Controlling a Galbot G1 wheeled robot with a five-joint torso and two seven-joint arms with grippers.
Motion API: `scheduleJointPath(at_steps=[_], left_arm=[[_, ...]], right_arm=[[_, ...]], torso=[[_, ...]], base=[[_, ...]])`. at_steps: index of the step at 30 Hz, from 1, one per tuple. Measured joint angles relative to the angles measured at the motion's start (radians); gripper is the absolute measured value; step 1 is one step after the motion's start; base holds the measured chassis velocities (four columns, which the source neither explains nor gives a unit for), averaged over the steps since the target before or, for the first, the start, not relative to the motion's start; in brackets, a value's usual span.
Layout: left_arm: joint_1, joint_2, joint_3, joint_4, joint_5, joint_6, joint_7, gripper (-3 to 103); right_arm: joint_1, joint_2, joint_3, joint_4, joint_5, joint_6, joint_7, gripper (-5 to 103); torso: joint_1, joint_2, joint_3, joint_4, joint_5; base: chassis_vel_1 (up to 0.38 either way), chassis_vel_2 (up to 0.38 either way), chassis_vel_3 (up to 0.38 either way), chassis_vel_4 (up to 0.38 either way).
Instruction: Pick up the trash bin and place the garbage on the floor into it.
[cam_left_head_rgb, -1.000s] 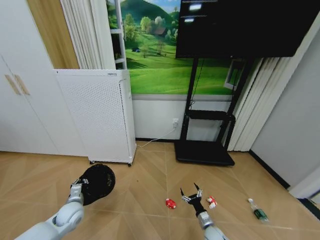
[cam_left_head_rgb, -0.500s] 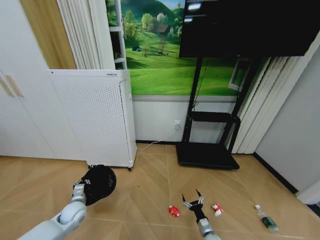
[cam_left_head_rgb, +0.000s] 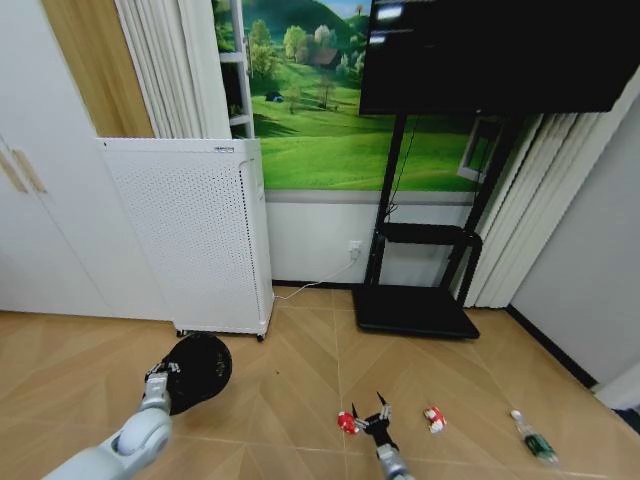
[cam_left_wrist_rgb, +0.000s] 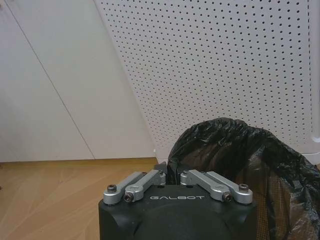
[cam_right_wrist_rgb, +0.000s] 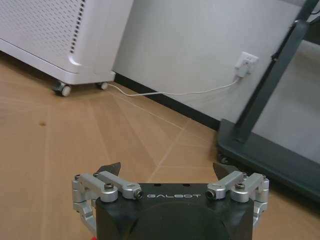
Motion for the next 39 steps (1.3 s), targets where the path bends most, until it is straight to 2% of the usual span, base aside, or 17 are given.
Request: scheduleJointPath(at_steps=[1, 4, 11, 19, 20, 25, 28, 31, 32, 35, 39], left_arm=[[0.007, 0.000, -0.005, -0.001, 0.001, -0.002, 0.003, 7], [0.012, -0.001, -0.012, -0.001, 0.003, -0.008, 0.006, 7], [0.004, -0.007, -0.012, 0.003, 0.003, -0.014, 0.006, 7], [0.003, -0.018, -0.008, 0.010, 0.009, -0.017, 0.009, 7], [0.004, -0.025, -0.004, 0.010, 0.011, -0.017, 0.008, 7], [0.009, -0.025, -0.004, 0.004, 0.014, -0.017, 0.005, 7], [0.021, -0.020, -0.010, -0.005, 0.015, -0.017, 0.001, 7], [0.042, -0.007, -0.019, -0.026, 0.015, -0.017, -0.003, 7], [0.042, -0.007, -0.019, -0.026, 0.015, -0.017, -0.003, 7], [0.042, -0.005, -0.019, -0.030, 0.015, -0.017, -0.004, 7], [0.041, -0.008, -0.018, -0.031, 0.015, -0.017, -0.004, 7]], right_arm=[[-0.001, 0.013, 0.011, -0.025, -0.003, 0.037, -0.031, 100], [-0.002, 0.035, 0.032, -0.071, -0.011, 0.075, -0.067, 100], [0.001, 0.055, 0.070, -0.128, -0.058, 0.125, -0.068, 100], [-0.048, 0.045, 0.102, -0.121, -0.095, 0.156, -0.087, 100], [-0.073, 0.051, 0.097, -0.129, -0.123, 0.158, -0.099, 100], [-0.037, 0.061, 0.064, -0.181, -0.143, 0.148, -0.108, 100], [0.017, 0.068, 0.033, -0.229, -0.121, 0.142, -0.132, 100], [0.085, 0.066, -0.005, -0.311, -0.071, 0.154, -0.202, 100], [0.085, 0.066, -0.005, -0.311, -0.071, 0.154, -0.202, 100], [0.103, 0.054, -0.015, -0.349, -0.049, 0.166, -0.256, 100], [0.114, 0.056, -0.020, -0.383, -0.044, 0.178, -0.287, 100]], torso=[[0.000, 0.000, 0.000, -0.0002, 0.0000], [0.000, 0.000, 0.000, -0.0003, 0.0003], [0.000, 0.000, 0.000, -0.0003, 0.0003], [0.001, 0.000, 0.000, -0.0005, 0.0003], [0.000, 0.000, 0.000, -0.0004, 0.0003], [0.000, 0.000, 0.000, -0.0004, 0.0005], [0.000, 0.000, 0.000, -0.0001, 0.0004], [0.000, 0.000, 0.000, 0.0004, 0.0005], [0.000, 0.000, 0.000, 0.0004, 0.0005], [0.000, 0.000, 0.000, -0.0004, 0.0003], [0.000, 0.000, 0.000, -0.0006, 0.0004]], base=[[0.000, 0.000, 0.000, 0.000], [0.000, 0.000, 0.000, 0.000], [-0.036, 0.033, 0.038, -0.026], [-0.078, 0.076, 0.087, -0.088], [0.000, 0.000, 0.000, 0.000], [0.000, 0.000, 0.000, 0.000], [0.000, 0.000, 0.000, 0.000], [0.000, 0.000, 0.000, 0.000], [0.000, 0.000, 0.000, 0.000], [0.000, 0.000, 0.000, 0.000], [0.000, 0.000, 0.000, 0.000]])
